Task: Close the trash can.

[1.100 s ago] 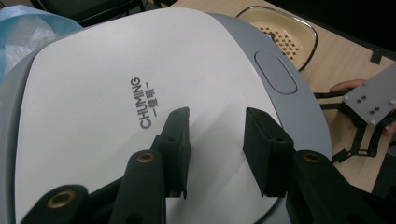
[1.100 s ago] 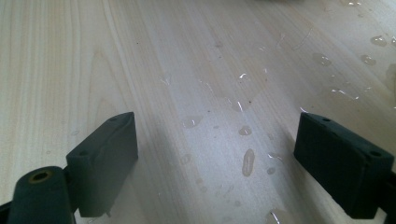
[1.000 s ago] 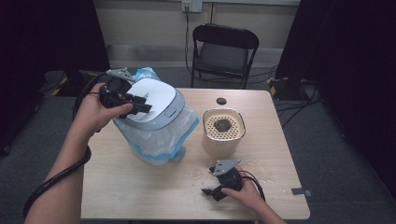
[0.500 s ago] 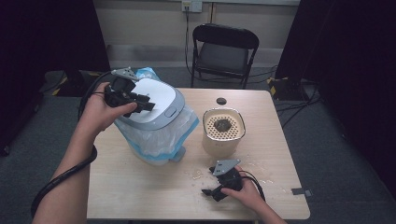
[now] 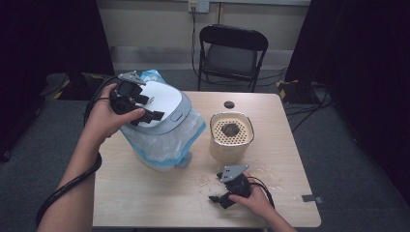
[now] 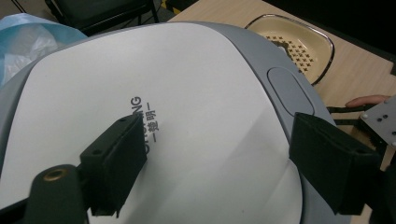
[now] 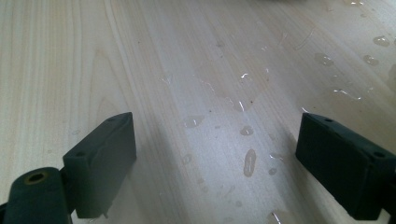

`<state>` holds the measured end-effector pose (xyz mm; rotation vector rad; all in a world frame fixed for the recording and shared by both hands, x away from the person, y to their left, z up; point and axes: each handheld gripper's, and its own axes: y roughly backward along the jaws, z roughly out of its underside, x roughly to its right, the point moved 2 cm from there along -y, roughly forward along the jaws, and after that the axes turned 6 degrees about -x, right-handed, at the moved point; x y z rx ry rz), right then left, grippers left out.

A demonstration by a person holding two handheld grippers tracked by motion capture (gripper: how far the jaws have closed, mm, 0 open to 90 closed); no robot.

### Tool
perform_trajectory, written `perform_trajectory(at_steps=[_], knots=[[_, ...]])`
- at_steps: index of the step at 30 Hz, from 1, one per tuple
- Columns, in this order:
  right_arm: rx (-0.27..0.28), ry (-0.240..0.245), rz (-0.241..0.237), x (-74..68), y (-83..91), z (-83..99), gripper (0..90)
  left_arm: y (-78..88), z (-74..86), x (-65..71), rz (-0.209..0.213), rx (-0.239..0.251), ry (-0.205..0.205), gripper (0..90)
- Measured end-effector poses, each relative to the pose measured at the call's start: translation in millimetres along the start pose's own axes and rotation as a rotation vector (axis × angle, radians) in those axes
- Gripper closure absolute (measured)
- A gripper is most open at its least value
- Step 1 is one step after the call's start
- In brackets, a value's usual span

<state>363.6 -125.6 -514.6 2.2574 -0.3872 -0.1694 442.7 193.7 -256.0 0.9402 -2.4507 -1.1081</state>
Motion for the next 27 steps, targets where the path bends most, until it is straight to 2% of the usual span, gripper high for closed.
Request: perform_trajectory(at_steps=[4,7,11,13,14,19,22,27], knots=[[0.0,0.0,0.0,0.0,0.0,0.0,11.6,7.5,1.5,2.2,0.033,0.01,0.004,17.1],[-0.001,-0.001,0.001,-0.1,0.1,0.0,11.6,12.4,3.0,6.0,0.033,-0.001,-0.006,17.2],[-0.002,-0.001,0.0,-0.2,0.1,0.1,11.6,17.2,6.4,8.9,0.049,0.013,0.002,17.1],[-0.002,-0.001,0.0,-0.1,0.1,0.0,11.6,21.1,12.5,10.7,0.049,-0.002,-0.006,17.1],[0.0,-0.002,-0.001,-0.1,-0.1,0.0,11.6,22.4,15.4,11.8,0.051,0.003,0.005,17.1],[-0.001,-0.003,0.001,-0.2,0.0,0.0,11.6,28.5,28.5,12.4,0.063,-0.005,0.005,17.1],[-0.001,-0.002,0.0,-0.2,0.0,0.0,11.6,33.5,36.6,11.7,0.069,0.02,0.027,17.2],[-0.001,-0.001,0.002,0.0,0.0,0.0,11.6,42.3,51.5,11.9,0.072,0.016,0.03,17.2]])
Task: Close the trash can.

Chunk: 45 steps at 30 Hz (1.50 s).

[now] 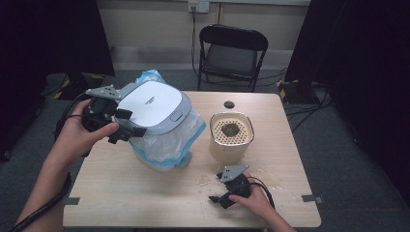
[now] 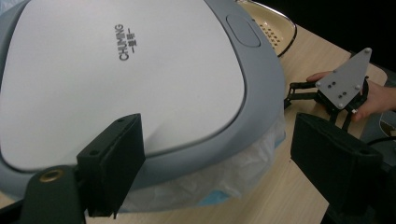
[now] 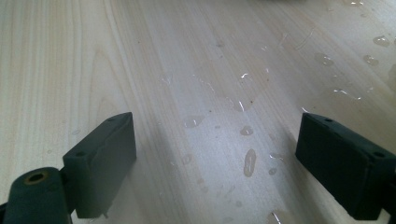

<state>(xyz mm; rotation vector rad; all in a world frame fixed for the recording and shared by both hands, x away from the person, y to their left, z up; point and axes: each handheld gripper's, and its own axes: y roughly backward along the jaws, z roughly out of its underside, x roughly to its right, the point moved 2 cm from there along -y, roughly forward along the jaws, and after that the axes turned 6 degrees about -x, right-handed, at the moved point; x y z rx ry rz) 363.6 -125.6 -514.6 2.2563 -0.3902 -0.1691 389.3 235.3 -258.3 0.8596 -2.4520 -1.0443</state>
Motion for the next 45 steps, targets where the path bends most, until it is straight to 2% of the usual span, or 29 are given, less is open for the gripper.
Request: perform_trajectory(at_steps=[6,13,23,27,30,42,45], knots=[[0.0,-0.001,0.0,-0.1,0.0,0.0,11.6,10.6,16.5,-2.3,-0.001,0.023,0.018,17.1],[0.0,0.0,0.0,0.0,0.0,0.0,11.6,13.0,31.5,-4.5,-0.004,0.028,0.03,17.1],[0.002,-0.001,0.0,-0.1,-0.2,0.0,11.6,6.6,50.3,-7.1,0.008,0.038,0.052,16.8],[0.002,0.0,0.0,0.0,-0.2,0.0,11.6,4.7,57.3,-8.6,0.012,0.048,0.047,16.8],[0.001,-0.001,-0.001,-0.1,-0.1,0.0,11.6,3.2,62.3,-9.0,0.019,0.056,0.063,16.8],[0.001,-0.001,0.0,-0.1,-0.1,0.0,11.5,-9.4,82.7,-11.9,0.02,0.052,0.061,16.9],[0.001,-0.002,-0.001,-0.2,-0.1,0.0,11.6,-13.2,87.3,-11.6,0.028,0.049,0.072,16.9]])
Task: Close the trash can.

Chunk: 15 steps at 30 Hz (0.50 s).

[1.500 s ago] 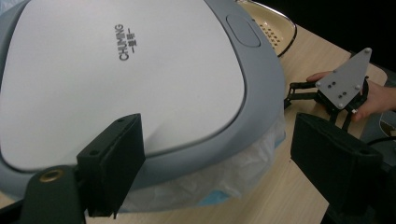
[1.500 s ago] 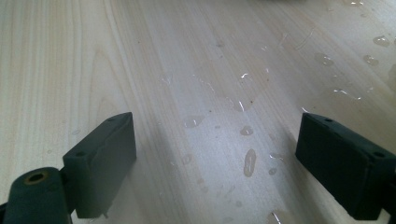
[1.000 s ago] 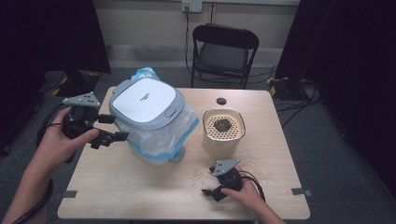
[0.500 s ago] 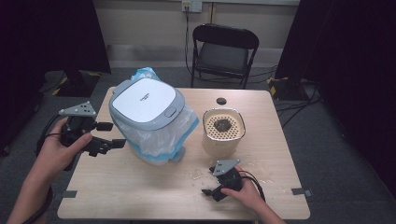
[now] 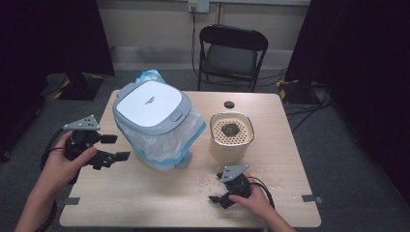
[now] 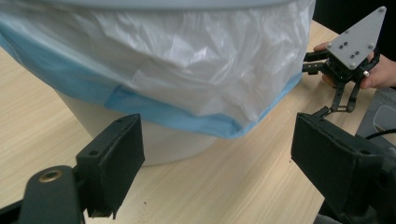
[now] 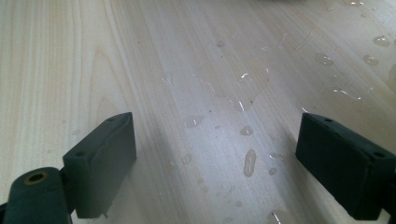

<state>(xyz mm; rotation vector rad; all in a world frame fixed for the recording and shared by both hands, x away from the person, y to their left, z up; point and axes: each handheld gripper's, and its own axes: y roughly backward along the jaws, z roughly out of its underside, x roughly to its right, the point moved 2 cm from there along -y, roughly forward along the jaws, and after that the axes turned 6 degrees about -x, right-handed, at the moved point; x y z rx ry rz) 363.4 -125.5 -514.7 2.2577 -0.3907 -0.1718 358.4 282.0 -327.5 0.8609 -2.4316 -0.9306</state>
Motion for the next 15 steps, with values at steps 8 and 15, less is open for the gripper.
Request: perform_trajectory(at_steps=[8,15], knots=[[-0.001,-0.001,0.0,-0.1,0.1,0.0,11.6,-8.4,11.9,-2.1,0.008,-0.001,0.004,16.9],[-0.001,-0.001,-0.002,-0.2,0.1,0.0,11.6,-16.3,21.7,-2.0,0.014,-0.005,-0.002,16.8]])
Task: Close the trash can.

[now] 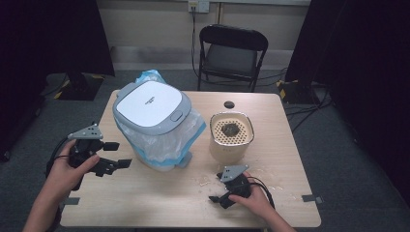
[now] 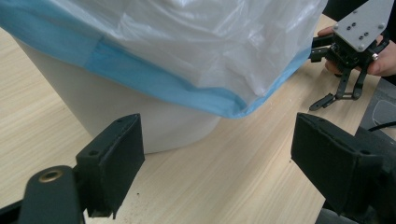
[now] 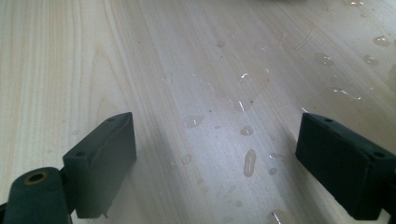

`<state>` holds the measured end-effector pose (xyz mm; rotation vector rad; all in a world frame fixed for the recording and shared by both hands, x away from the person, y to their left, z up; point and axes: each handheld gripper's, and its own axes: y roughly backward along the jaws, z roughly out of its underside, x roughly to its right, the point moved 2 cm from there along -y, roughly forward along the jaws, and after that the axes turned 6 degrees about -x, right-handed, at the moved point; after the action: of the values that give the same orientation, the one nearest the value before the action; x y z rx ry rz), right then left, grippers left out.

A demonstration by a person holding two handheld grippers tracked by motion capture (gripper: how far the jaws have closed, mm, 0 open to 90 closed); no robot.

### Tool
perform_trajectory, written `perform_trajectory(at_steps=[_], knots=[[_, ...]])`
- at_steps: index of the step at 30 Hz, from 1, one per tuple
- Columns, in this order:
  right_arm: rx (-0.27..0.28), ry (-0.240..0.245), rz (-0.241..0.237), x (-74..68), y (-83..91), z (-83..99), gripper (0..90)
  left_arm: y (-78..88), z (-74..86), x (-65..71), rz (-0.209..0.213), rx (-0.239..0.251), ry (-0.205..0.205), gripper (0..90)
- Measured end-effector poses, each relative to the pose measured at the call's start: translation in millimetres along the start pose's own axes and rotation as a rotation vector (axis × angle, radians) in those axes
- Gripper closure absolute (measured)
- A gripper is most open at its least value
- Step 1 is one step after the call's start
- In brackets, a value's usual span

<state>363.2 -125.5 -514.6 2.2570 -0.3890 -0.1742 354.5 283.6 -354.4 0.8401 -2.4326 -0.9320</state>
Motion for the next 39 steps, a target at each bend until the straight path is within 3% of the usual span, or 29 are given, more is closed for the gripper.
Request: perform_trajectory(at_steps=[13,39], knots=[[0.0,0.002,0.0,0.1,0.0,0.0,11.6,-15.7,21.6,-5.0,0.012,0.002,0.023,16.8],[0.0,0.001,0.0,0.0,0.0,0.0,11.6,-42.3,54.8,-2.7,0.021,-0.011,0.026,16.9]])
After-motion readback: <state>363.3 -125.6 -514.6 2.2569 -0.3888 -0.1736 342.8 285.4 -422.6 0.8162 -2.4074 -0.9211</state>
